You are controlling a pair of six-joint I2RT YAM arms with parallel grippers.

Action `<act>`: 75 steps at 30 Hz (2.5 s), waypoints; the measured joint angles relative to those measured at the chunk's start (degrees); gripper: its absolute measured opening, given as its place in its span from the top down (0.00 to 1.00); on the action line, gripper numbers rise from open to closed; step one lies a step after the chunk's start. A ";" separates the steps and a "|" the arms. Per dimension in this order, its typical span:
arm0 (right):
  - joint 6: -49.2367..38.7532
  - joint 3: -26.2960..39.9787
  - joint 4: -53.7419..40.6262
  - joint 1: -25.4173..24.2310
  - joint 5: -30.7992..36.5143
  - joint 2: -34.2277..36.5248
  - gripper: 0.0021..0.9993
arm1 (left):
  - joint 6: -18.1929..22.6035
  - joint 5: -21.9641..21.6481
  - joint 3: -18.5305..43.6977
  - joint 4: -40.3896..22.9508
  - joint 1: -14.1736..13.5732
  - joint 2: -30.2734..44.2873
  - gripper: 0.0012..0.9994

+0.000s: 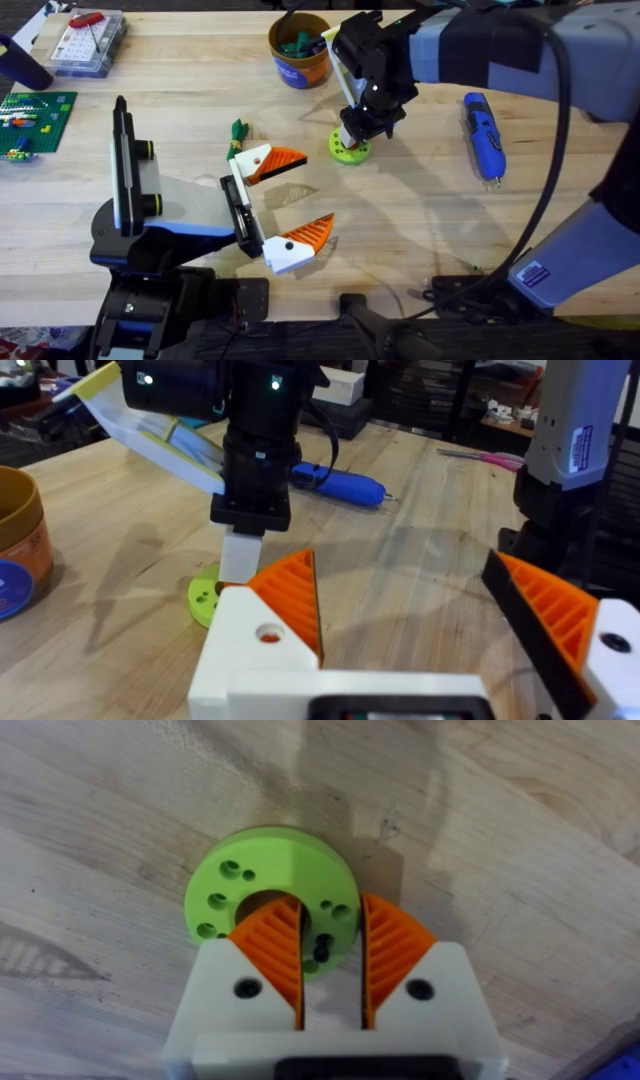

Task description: Pick up the gripper from the table and insert it into the empty holder that is missing its gripper. Then pick up a screw, insert it into the mounting hole, and use the screwdriver to tighten it. Finally, clean up the table by picking up the vegetable and placing it into the bucket.

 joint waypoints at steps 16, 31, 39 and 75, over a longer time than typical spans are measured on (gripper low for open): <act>-0.02 0.00 -0.20 -0.05 -0.01 -0.01 0.71 | -0.21 0.02 0.02 -2.77 -0.01 -0.02 0.01; -0.02 0.12 -3.65 -0.05 0.01 -7.49 0.71 | -0.21 0.04 0.02 -2.80 -0.01 -0.01 0.01; -0.03 0.18 -7.73 -0.05 -0.01 -9.69 0.71 | -0.21 0.02 0.02 -2.80 -0.01 -0.02 0.01; 2.16 -12.24 -0.22 1.43 -0.01 -19.45 0.71 | -0.21 0.04 0.02 -2.80 -0.01 0.00 0.01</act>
